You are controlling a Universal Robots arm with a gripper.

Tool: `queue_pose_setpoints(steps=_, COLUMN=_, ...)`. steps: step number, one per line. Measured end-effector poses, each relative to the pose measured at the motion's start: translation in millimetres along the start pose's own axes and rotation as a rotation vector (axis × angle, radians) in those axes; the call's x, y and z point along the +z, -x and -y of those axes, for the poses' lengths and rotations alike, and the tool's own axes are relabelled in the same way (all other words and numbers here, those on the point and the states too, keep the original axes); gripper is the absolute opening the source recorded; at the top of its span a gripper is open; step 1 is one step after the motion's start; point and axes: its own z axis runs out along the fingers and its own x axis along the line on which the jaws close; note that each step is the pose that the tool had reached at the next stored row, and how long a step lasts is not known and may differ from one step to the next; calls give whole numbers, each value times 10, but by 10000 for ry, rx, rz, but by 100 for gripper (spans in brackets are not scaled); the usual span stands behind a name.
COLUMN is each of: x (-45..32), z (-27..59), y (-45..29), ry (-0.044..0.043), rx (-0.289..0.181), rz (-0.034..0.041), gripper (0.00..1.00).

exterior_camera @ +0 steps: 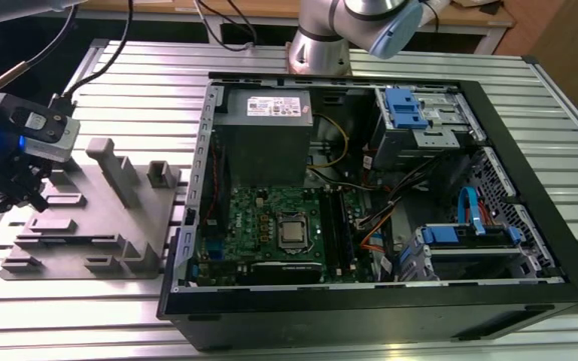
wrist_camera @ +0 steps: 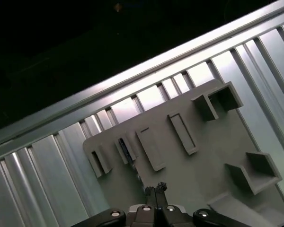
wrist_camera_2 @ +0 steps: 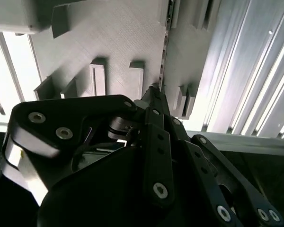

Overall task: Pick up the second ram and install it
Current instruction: 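Pick up the second ram and move it above second insertion slot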

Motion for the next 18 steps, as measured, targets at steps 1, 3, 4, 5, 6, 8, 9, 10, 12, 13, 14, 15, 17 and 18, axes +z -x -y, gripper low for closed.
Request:
queue_pose_setpoints(steps=1, x=8, z=0, y=0, ry=6, rx=-358, rz=-34, gripper=7)
queue_pose_setpoints(steps=3, x=15, z=1, y=0, ry=13, rx=-716, rz=-72, gripper=7)
queue_pose_setpoints(steps=4, x=20, z=1, y=0, ry=21, rx=-1089, rz=-114, gripper=7)
queue_pose_setpoints(steps=5, x=23, z=2, y=0, ry=24, rx=-1262, rz=-134, gripper=7)
queue_pose_setpoints(steps=6, x=25, z=2, y=0, ry=27, rx=-1446, rz=-157, gripper=7)
queue_pose_setpoints(steps=8, x=30, z=3, y=-1, ry=34, rx=-1798, rz=-199, gripper=7)
queue_pose_setpoints(steps=9, x=33, z=3, y=-1, ry=38, rx=-1977, rz=-221, gripper=7)
queue_pose_setpoints(steps=10, x=35, z=3, y=-1, ry=42, rx=-2171, rz=-244, gripper=7)
queue_pose_setpoints(steps=12, x=41, z=3, y=-1, ry=50, rx=-2529, rz=-285, gripper=7)
queue_pose_setpoints(steps=13, x=43, z=4, y=-1, ry=55, rx=-2707, rz=-306, gripper=7)
queue_pose_setpoints(steps=14, x=46, z=4, y=-1, ry=59, rx=-2887, rz=-326, gripper=7)
queue_pose_setpoints(steps=15, x=49, z=4, y=-1, ry=62, rx=-3064, rz=-346, gripper=7)
queue_pose_setpoints(steps=17, x=55, z=5, y=-1, ry=72, rx=-3424, rz=-391, gripper=7)
queue_pose_setpoints(steps=18, x=57, z=5, y=-1, ry=78, rx=-3595, rz=-413, gripper=7)
